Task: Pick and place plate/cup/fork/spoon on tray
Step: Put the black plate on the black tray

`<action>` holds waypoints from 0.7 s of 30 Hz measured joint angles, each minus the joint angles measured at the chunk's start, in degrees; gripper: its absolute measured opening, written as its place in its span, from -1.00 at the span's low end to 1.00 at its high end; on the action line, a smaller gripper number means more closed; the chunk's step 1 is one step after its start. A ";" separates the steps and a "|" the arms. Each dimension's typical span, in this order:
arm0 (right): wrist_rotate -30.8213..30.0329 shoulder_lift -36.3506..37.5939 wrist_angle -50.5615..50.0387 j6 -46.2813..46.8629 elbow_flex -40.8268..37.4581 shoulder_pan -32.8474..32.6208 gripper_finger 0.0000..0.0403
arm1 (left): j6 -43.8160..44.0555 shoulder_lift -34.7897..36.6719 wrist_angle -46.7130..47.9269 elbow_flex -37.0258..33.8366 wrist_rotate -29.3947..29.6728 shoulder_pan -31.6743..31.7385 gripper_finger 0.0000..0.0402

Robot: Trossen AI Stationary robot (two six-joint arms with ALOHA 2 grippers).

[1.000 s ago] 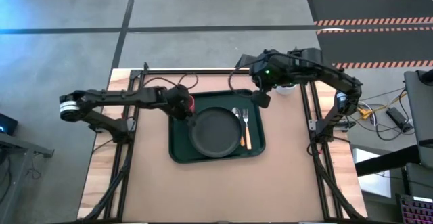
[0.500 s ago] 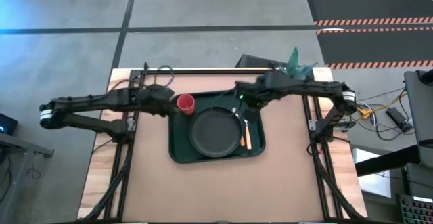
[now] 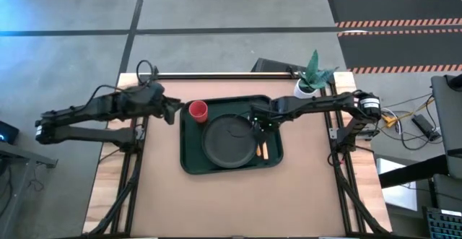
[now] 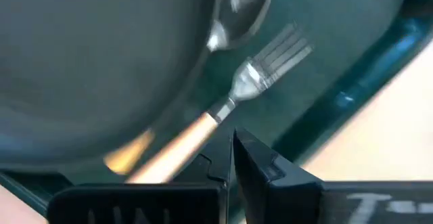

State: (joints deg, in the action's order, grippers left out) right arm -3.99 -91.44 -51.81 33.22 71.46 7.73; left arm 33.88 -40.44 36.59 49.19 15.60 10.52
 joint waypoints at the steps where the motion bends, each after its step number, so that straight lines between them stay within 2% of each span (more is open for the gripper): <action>1: -0.05 0.05 1.34 0.58 0.04 0.02 -0.96 | -0.98 0.37 0.01 0.00 0.04 0.00 -0.43; 12: -0.48 0.07 18.08 2.92 1.44 0.15 -0.96 | -9.24 2.68 0.55 0.00 -0.04 0.00 -0.43; 21: -0.48 0.07 18.16 1.69 1.33 2.65 -0.96 | -8.73 3.90 5.95 0.00 -0.29 0.00 -0.43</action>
State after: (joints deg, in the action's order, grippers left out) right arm -4.47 -91.37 -33.65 34.91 72.80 10.37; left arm 25.15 -36.54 42.54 49.19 15.31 10.52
